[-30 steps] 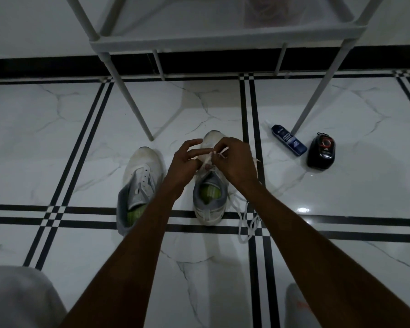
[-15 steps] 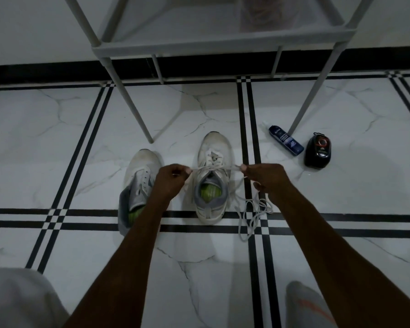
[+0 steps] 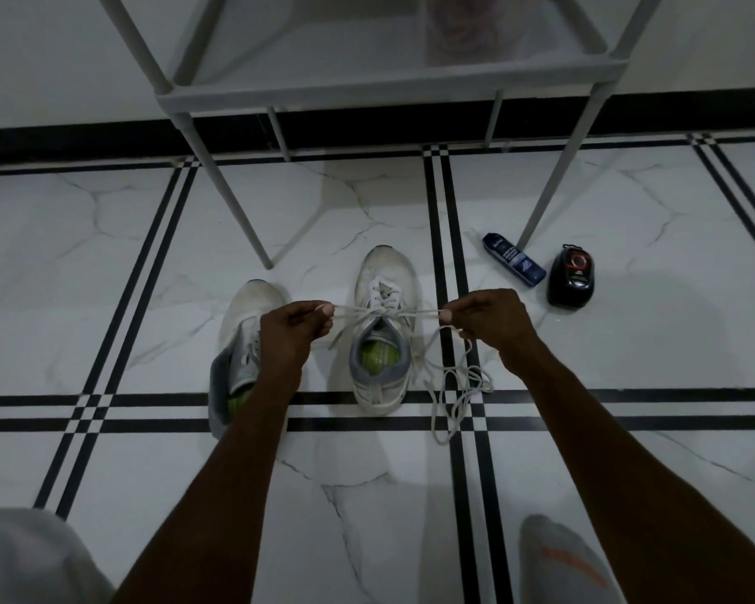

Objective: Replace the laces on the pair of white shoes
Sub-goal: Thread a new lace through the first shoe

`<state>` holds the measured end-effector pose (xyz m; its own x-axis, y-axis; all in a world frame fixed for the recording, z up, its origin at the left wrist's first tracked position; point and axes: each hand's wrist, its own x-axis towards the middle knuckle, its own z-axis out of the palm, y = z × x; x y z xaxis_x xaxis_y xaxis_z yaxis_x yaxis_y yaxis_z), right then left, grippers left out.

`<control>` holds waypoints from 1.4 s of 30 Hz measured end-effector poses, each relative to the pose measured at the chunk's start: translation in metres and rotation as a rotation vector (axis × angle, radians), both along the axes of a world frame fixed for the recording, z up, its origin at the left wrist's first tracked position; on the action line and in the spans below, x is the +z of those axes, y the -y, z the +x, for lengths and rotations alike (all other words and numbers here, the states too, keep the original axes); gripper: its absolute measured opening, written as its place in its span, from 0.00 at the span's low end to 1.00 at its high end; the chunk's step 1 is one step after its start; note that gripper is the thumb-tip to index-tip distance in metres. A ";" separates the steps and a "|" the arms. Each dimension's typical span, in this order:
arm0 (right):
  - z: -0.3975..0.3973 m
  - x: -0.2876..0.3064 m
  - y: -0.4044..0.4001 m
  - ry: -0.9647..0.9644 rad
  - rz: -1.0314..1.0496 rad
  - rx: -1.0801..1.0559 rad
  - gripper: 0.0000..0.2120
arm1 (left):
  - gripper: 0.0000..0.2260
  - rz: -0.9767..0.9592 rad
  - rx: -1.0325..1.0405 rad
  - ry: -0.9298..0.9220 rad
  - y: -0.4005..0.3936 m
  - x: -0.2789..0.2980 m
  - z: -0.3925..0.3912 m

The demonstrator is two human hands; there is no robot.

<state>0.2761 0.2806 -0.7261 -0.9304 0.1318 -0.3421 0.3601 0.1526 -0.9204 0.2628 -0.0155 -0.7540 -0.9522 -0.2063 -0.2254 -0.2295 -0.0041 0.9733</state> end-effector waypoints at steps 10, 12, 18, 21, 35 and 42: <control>0.003 -0.012 0.003 0.150 -0.154 -0.136 0.04 | 0.09 0.058 0.077 0.070 -0.001 -0.003 0.006; 0.003 -0.015 0.002 0.148 -0.114 -0.142 0.03 | 0.08 0.026 0.109 0.083 -0.001 -0.005 0.006; 0.001 -0.025 -0.002 0.187 -0.032 -0.164 0.03 | 0.06 -0.080 0.235 0.127 -0.003 -0.012 0.003; 0.001 -0.026 -0.004 0.174 -0.022 -0.197 0.04 | 0.05 -0.107 0.272 0.113 -0.007 -0.014 0.003; -0.011 0.002 0.028 -0.216 0.461 0.077 0.18 | 0.21 -0.468 -0.260 -0.152 -0.025 -0.006 -0.009; 0.002 -0.009 0.058 -0.109 0.462 0.302 0.16 | 0.08 -0.550 -0.364 -0.114 -0.038 -0.013 -0.009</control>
